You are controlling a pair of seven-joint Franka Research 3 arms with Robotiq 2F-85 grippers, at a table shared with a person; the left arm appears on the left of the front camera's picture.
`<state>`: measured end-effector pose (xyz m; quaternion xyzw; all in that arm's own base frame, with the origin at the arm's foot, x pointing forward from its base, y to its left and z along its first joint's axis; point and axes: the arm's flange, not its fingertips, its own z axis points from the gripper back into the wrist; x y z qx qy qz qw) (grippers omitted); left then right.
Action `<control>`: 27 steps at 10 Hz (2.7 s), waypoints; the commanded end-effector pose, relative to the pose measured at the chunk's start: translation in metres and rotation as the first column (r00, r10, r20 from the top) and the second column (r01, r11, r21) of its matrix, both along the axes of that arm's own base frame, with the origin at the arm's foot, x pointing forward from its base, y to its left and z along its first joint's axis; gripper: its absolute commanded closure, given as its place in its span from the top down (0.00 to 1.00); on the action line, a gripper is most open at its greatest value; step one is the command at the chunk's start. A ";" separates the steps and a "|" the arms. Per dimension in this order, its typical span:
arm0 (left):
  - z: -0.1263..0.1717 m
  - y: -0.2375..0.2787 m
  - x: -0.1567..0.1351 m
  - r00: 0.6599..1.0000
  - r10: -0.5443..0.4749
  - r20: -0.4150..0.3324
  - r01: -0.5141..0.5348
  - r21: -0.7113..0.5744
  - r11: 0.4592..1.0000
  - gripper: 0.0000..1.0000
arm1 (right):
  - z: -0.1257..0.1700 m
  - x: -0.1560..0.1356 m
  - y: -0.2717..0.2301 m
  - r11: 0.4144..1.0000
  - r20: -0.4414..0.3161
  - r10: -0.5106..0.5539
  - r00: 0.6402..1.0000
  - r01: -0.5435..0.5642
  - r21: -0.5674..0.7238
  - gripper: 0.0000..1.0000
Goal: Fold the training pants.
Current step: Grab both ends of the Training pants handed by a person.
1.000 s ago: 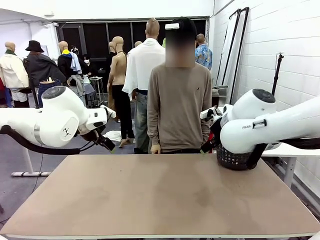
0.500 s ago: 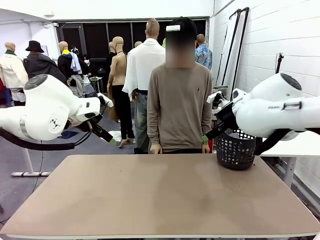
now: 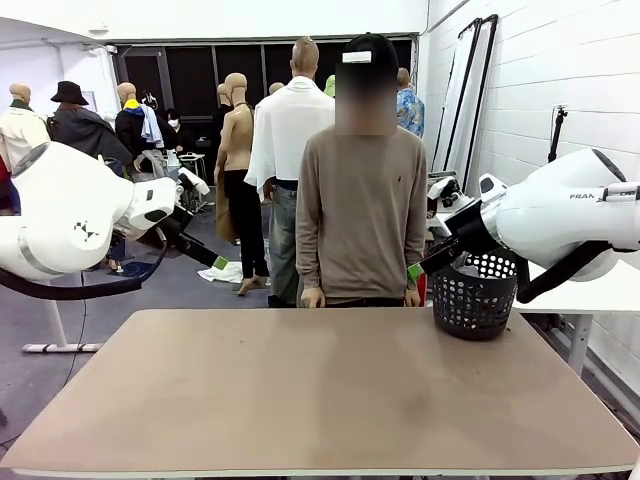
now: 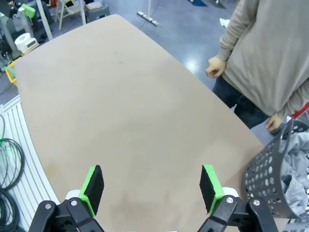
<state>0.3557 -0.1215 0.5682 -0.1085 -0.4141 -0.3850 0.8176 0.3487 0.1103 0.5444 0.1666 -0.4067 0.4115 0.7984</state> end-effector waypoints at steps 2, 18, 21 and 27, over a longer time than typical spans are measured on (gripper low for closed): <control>-0.025 0.016 -0.026 0.999 -0.023 0.022 0.024 -0.048 0.999 1.00 | 0.002 0.004 0.000 0.997 0.036 0.045 0.998 -0.048 0.062 1.00; 0.009 0.013 -0.002 1.000 0.015 0.015 -0.015 -0.037 0.999 1.00 | 0.012 -0.001 0.001 0.997 0.050 0.009 0.999 -0.013 0.074 1.00; 0.009 0.013 -0.002 1.000 0.015 0.015 -0.015 -0.037 0.999 1.00 | 0.012 -0.001 0.001 0.997 0.050 0.009 0.999 -0.013 0.074 1.00; 0.009 0.013 -0.002 1.000 0.015 0.015 -0.015 -0.037 0.999 1.00 | 0.012 -0.001 0.001 0.997 0.050 0.009 0.999 -0.013 0.074 1.00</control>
